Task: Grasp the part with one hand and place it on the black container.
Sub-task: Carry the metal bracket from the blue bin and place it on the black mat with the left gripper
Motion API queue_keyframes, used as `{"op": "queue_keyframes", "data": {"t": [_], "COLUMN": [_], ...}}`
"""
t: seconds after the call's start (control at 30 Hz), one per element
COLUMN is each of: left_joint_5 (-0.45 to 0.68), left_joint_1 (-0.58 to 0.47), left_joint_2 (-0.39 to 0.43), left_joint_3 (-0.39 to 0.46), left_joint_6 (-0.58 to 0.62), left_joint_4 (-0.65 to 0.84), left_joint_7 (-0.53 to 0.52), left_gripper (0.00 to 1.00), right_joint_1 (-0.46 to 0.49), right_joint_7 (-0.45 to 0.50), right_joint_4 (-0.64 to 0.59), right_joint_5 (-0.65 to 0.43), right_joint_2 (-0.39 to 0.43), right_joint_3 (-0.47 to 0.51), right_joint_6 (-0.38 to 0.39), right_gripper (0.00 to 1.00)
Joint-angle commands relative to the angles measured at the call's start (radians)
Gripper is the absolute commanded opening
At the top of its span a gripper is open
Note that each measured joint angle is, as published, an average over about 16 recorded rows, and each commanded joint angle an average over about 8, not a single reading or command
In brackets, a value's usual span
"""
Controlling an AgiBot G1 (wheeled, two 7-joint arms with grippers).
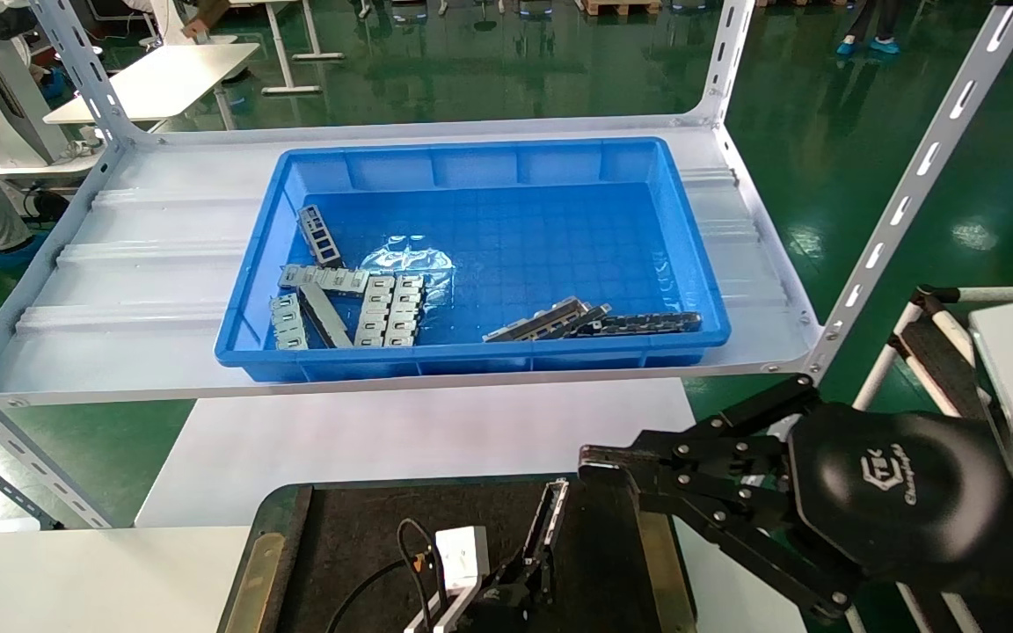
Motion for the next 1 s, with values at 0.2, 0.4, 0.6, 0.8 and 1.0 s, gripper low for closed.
{"op": "queue_keyframes", "data": {"t": [0.2, 0.4, 0.6, 0.8, 1.0], "left_joint_5": [-0.038, -0.055, -0.064, -0.073, -0.079], "left_joint_1": [-0.001, -0.009, -0.017, -0.025, -0.037], "left_joint_2": [0.011, 0.018, 0.023, 0.027, 0.030], "left_joint_3": [0.015, 0.031, 0.052, 0.080, 0.114], "left_joint_6": [-0.050, -0.078, -0.109, -0.141, -0.162], "left_joint_4": [-0.012, -0.010, -0.015, -0.020, -0.024], "left_joint_7": [0.000, -0.014, -0.039, -0.070, -0.105], "left_gripper": [0.00, 0.00, 0.00, 0.00, 0.10], "right_joint_1": [0.000, 0.000, 0.000, 0.000, 0.000], "right_joint_7": [0.000, 0.000, 0.000, 0.000, 0.000], "right_joint_4": [0.000, 0.000, 0.000, 0.000, 0.000], "right_joint_5": [0.000, 0.000, 0.000, 0.000, 0.000], "right_joint_2": [0.000, 0.000, 0.000, 0.000, 0.000], "right_joint_3": [0.000, 0.000, 0.000, -0.001, -0.001], "right_joint_6": [0.000, 0.000, 0.000, 0.000, 0.000], "right_gripper": [0.00, 0.00, 0.00, 0.00, 0.45]}}
